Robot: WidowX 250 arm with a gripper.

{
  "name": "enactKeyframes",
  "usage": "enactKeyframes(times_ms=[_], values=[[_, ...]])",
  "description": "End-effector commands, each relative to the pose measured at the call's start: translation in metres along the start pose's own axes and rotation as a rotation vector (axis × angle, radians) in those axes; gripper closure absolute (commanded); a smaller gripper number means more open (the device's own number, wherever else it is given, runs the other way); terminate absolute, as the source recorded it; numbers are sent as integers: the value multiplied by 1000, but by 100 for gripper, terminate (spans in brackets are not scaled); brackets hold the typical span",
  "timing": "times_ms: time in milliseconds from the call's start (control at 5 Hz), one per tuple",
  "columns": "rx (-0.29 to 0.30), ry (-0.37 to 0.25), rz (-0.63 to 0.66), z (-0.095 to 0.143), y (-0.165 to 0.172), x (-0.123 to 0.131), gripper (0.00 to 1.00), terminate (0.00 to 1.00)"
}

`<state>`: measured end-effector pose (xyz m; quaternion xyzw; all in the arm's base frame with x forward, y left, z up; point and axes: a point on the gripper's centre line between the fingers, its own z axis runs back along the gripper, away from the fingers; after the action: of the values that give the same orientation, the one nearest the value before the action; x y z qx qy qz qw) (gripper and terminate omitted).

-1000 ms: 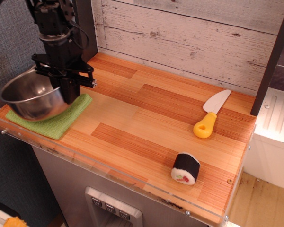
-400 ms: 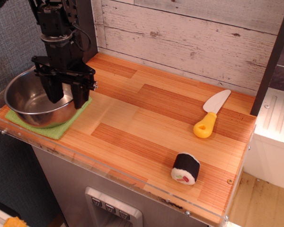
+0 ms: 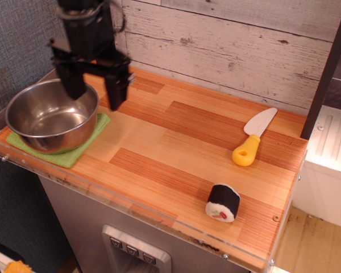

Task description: Pick up the pot and place it on the cloth

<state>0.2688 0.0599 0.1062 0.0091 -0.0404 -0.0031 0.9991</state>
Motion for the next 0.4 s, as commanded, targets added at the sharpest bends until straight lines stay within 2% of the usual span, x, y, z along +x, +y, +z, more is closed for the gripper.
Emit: enactKeyframes(times_ms=[0, 200], values=[[-5, -50, -70, 30, -36, -3, 0, 0], [-20, -63, -89, 32, -34, -4, 0, 0]])
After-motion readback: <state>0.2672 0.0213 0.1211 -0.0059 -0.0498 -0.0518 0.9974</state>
